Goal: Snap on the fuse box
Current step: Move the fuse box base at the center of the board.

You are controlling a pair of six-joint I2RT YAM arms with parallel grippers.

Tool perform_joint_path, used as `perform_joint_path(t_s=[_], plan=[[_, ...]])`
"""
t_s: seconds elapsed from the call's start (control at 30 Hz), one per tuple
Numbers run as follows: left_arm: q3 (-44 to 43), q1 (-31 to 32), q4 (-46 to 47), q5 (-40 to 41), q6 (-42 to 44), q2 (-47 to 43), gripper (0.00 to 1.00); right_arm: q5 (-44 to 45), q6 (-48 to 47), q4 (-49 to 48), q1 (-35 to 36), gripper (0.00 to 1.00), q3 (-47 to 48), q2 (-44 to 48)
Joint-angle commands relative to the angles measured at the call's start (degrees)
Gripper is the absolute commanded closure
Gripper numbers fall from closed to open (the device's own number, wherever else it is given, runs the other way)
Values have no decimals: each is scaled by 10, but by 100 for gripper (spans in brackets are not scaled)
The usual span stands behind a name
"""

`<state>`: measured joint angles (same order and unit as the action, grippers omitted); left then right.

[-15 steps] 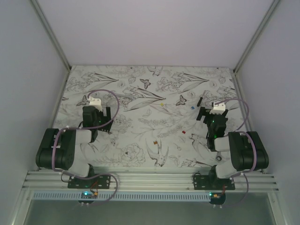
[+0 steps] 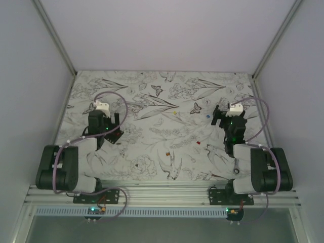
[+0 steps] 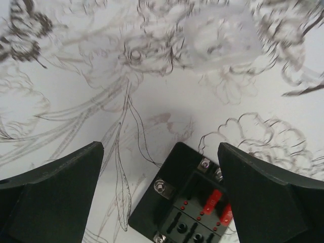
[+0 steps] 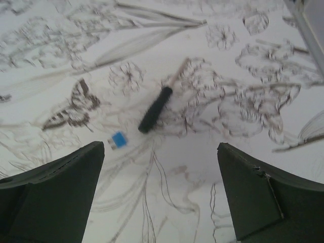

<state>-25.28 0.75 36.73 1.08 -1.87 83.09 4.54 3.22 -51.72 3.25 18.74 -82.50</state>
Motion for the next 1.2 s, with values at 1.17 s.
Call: perform_joint_path(t_s=[1.17], plan=[[-139, 45, -392, -105, -228, -27, 6, 7, 36, 355, 297, 0, 99, 148]])
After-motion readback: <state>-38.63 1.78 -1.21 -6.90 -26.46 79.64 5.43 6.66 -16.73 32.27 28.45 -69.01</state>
